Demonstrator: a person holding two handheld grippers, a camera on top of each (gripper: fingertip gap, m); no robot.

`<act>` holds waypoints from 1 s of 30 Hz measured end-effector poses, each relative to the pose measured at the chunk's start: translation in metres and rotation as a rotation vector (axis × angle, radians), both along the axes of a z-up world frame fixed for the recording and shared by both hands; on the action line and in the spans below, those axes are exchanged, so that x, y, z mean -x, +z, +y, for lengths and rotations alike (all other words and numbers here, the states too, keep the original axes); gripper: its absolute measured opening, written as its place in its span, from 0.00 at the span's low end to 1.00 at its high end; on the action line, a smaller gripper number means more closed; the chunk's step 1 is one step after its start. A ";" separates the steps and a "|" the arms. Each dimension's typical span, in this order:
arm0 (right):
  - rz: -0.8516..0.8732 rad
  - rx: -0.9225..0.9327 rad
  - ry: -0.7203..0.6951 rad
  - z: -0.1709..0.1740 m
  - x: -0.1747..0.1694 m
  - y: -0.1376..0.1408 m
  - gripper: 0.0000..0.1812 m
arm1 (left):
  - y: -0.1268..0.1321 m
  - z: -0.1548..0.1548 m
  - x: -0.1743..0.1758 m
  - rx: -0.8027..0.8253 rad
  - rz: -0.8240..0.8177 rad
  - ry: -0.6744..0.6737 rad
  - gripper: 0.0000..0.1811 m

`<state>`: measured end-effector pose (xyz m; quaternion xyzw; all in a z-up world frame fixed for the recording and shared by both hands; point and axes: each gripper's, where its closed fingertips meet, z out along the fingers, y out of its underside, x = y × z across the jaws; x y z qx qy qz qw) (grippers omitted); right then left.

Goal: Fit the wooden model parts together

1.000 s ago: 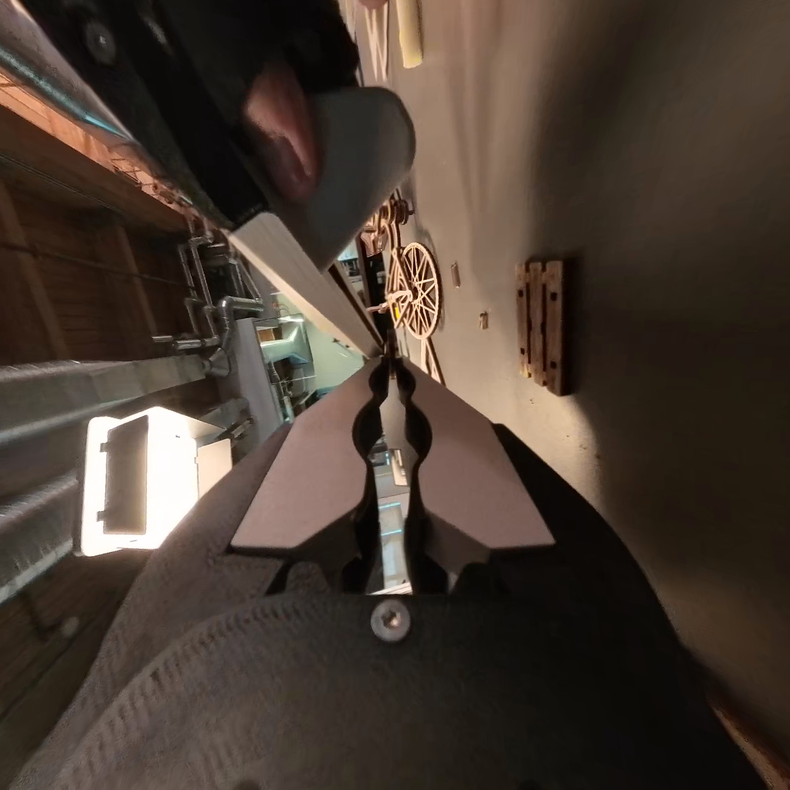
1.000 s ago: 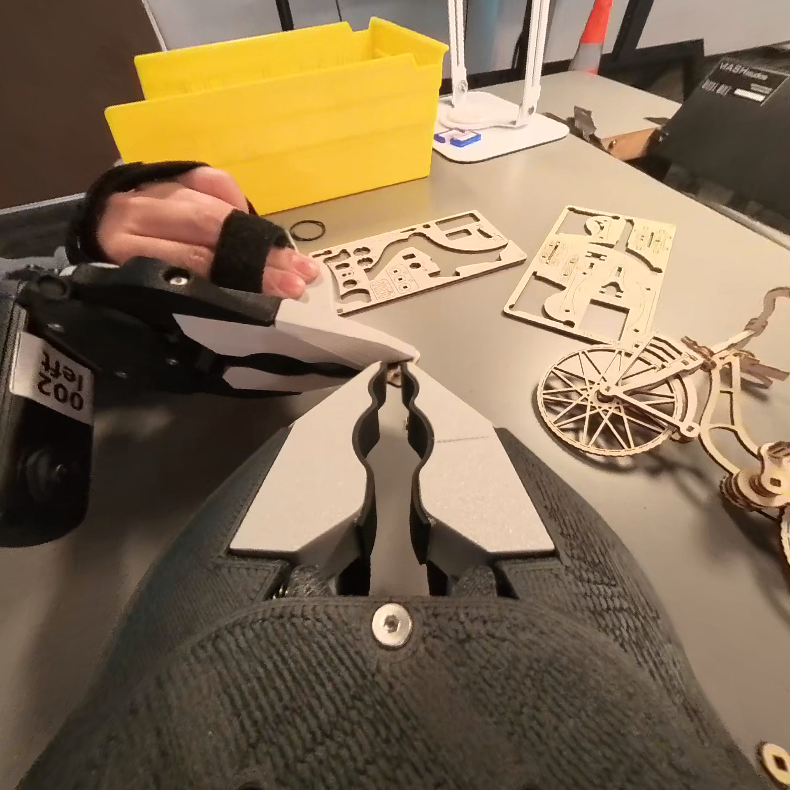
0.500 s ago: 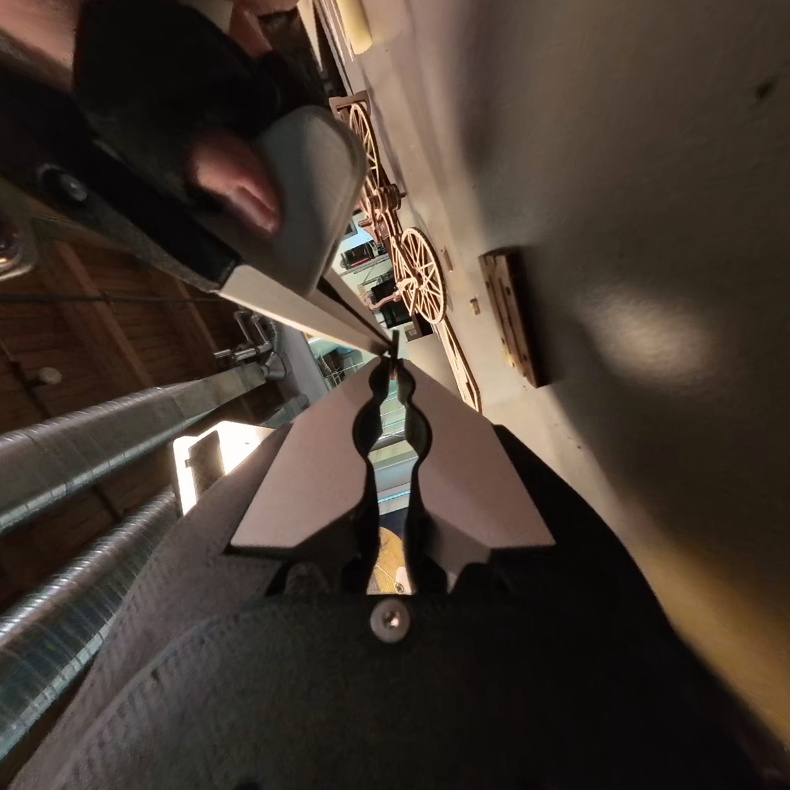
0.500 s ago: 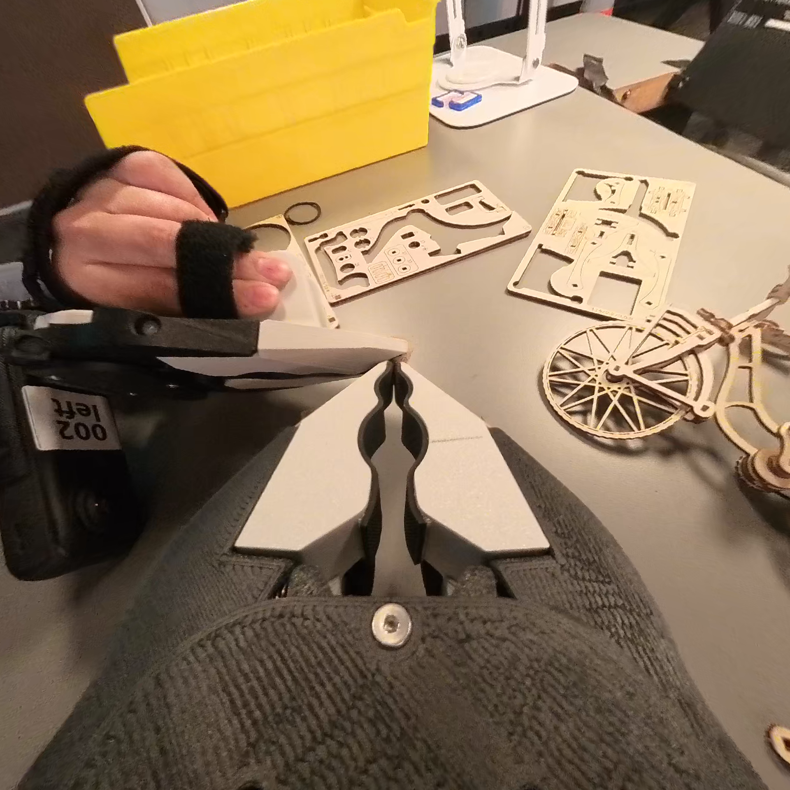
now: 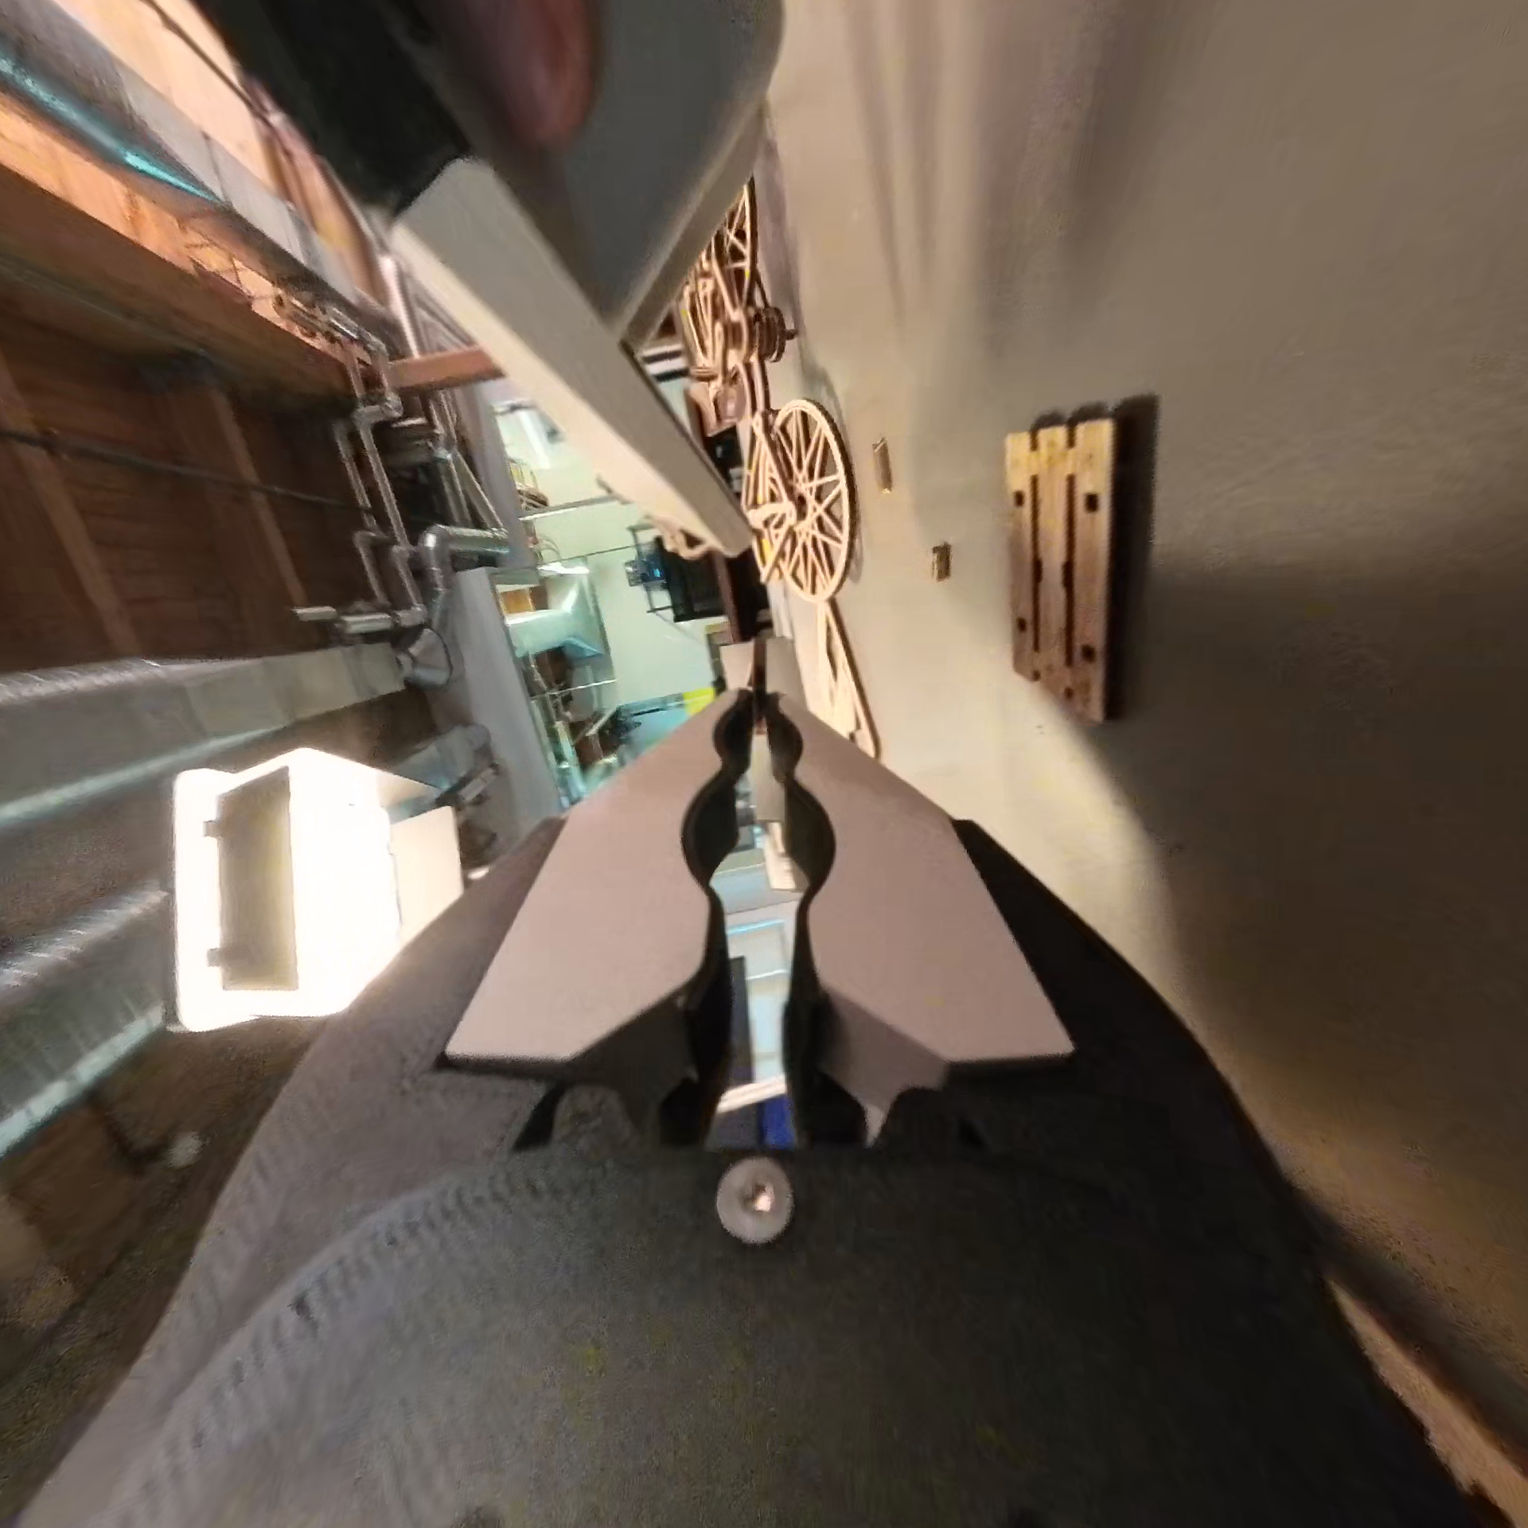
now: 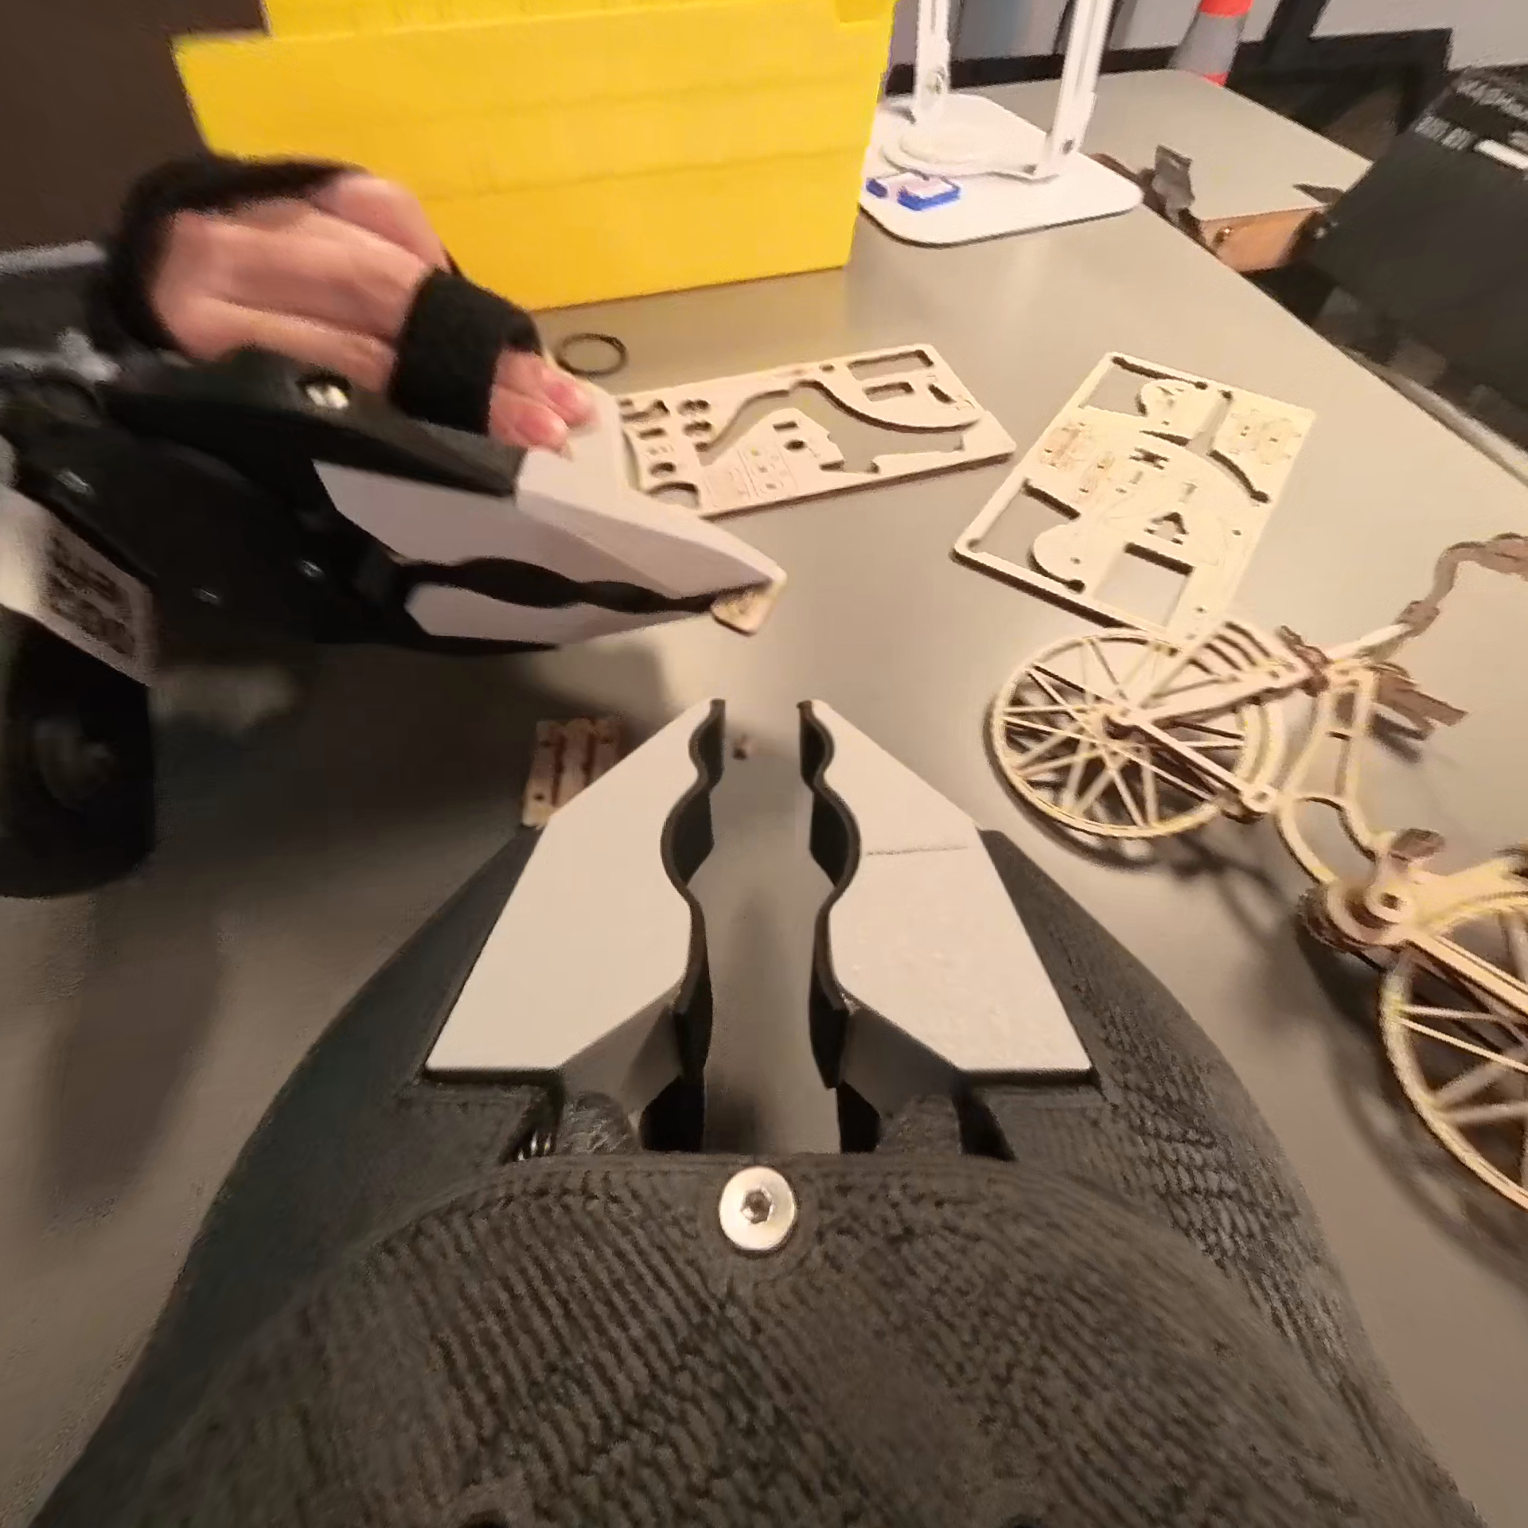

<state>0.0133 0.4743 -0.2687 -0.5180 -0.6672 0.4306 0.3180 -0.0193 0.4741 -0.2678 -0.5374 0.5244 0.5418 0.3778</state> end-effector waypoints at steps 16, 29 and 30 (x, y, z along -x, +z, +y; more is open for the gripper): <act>0.144 0.002 0.137 -0.007 0.008 0.030 0.11 | 0.031 -0.018 -0.020 0.316 -1.501 -0.207 0.01; 0.159 0.321 0.348 -0.044 -0.001 0.052 0.02 | 0.030 -0.035 -0.054 0.590 -1.687 -0.338 0.01; 0.139 0.328 0.351 -0.046 -0.001 0.049 0.02 | 0.030 -0.035 -0.055 0.595 -1.697 -0.341 0.01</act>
